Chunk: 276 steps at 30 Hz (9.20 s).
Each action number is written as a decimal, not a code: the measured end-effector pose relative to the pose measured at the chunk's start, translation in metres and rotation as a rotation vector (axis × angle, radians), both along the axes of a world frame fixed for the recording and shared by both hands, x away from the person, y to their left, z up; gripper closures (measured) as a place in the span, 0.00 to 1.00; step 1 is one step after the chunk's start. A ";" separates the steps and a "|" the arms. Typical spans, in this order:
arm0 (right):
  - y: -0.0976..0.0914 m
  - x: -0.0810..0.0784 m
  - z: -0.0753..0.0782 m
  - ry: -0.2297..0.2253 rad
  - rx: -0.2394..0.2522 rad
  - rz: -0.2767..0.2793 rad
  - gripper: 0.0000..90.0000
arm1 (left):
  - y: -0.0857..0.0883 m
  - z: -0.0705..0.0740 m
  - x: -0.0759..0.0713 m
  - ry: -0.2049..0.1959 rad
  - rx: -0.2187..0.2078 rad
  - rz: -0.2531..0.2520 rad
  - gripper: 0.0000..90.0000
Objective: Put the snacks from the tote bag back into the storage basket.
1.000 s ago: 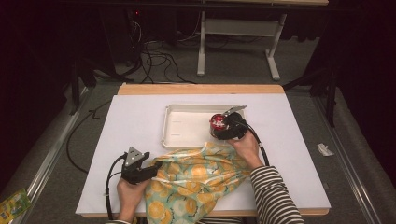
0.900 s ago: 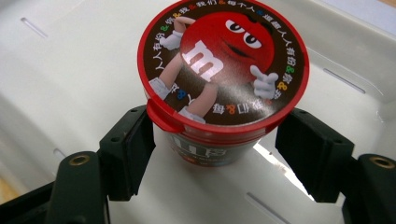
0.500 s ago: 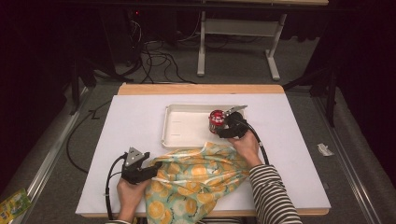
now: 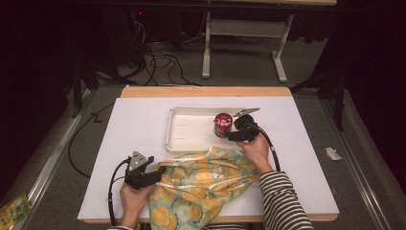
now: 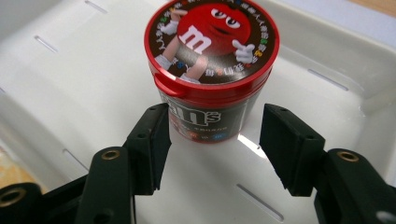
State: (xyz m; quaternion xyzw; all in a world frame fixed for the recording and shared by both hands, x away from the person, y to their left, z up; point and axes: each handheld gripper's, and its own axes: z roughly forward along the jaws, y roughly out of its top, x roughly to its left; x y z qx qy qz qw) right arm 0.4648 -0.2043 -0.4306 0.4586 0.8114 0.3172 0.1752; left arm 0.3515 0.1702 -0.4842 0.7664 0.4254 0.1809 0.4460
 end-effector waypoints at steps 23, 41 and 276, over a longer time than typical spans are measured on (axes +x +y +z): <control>-0.015 -0.018 0.024 -0.058 0.058 0.000 0.52 | 0.000 0.000 0.000 0.000 -0.004 0.000 0.41; -0.029 -0.034 0.035 -0.096 0.077 -0.006 0.55 | 0.000 0.000 0.000 0.000 -0.005 -0.003 0.41; -0.142 -0.126 -0.047 -0.135 0.081 -0.300 0.59 | 0.031 0.000 0.023 0.039 0.017 0.148 0.44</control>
